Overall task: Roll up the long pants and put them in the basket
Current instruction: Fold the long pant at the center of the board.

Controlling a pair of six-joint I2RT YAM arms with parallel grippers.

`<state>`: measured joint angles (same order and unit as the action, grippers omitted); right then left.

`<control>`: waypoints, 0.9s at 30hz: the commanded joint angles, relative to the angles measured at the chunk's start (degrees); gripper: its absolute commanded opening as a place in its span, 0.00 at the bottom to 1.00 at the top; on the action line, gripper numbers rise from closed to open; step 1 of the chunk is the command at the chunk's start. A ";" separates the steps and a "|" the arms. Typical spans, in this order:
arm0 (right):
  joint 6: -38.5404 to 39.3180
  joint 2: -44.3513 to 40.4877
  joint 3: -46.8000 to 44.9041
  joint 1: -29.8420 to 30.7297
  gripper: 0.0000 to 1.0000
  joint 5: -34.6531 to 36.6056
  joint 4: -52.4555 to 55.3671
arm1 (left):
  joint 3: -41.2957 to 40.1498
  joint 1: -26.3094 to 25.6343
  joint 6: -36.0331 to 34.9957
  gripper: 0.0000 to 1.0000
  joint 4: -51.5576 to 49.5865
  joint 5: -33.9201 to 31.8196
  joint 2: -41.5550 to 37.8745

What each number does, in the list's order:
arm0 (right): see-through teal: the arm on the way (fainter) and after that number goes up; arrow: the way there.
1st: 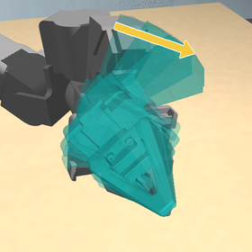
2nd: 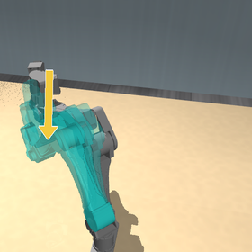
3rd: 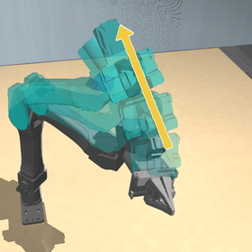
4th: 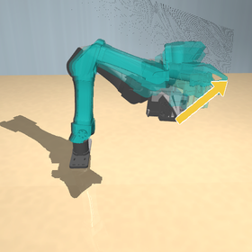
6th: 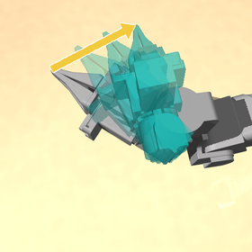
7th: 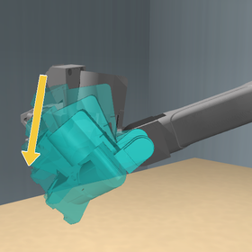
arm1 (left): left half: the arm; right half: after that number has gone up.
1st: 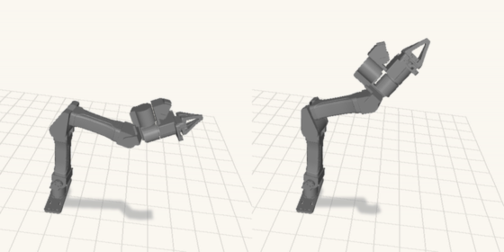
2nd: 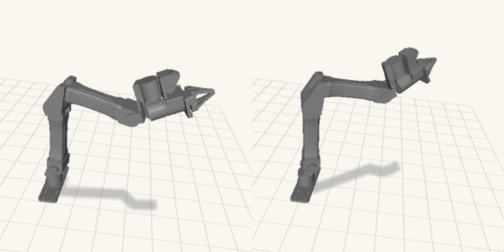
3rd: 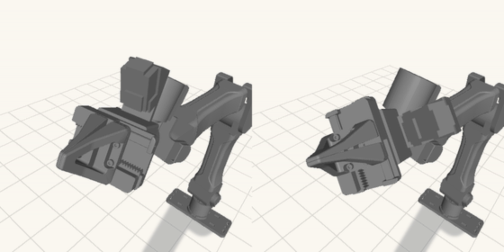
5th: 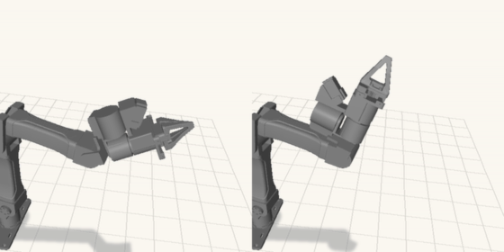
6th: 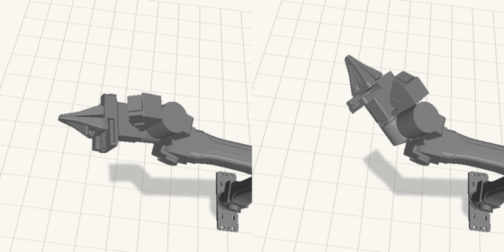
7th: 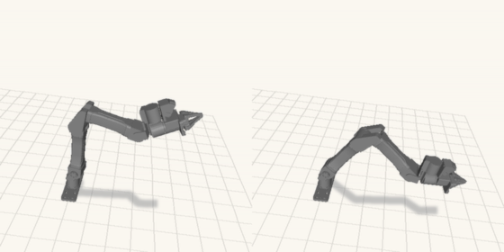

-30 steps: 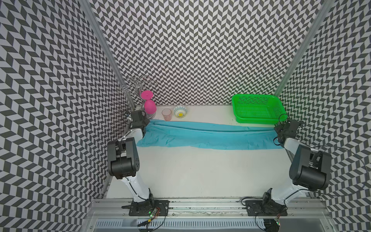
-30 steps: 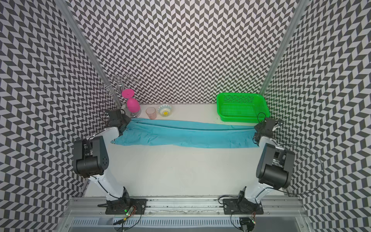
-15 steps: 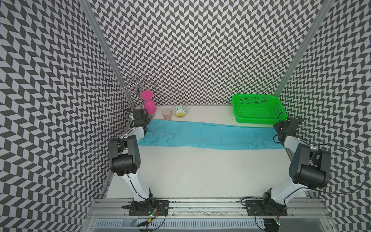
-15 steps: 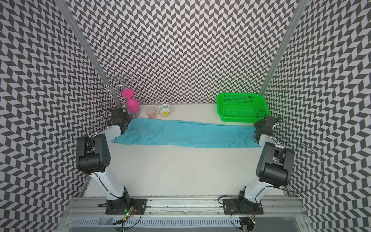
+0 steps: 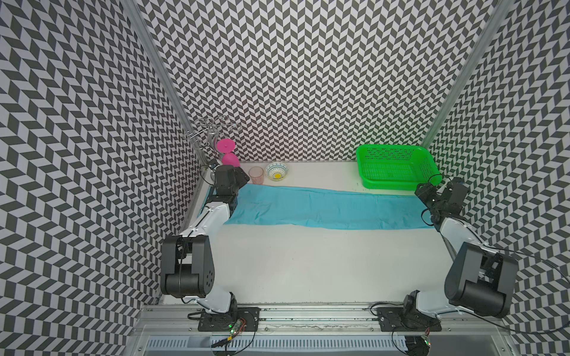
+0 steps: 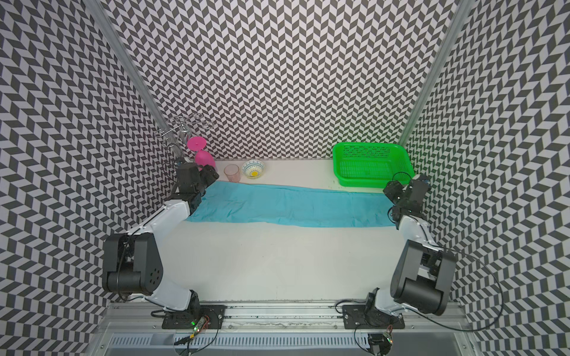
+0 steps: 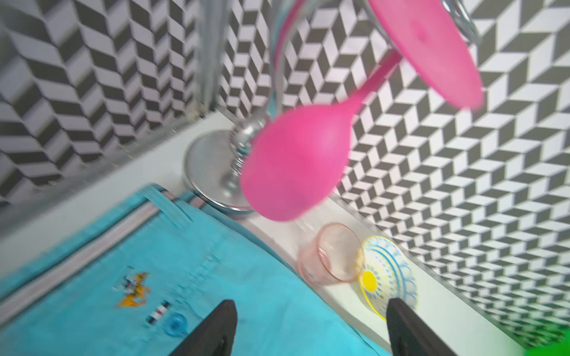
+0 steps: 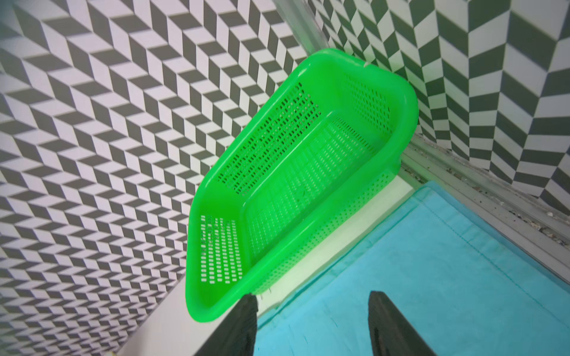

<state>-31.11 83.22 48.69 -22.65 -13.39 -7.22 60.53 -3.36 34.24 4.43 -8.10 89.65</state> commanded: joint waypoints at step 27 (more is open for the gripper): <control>1.85 14.09 2.35 -8.17 0.97 7.38 5.18 | -2.53 -16.55 -6.55 0.94 -2.30 12.03 -1.06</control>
<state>-28.27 96.71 51.16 -30.72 -7.22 -1.39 58.65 -19.40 28.49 1.67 3.31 89.60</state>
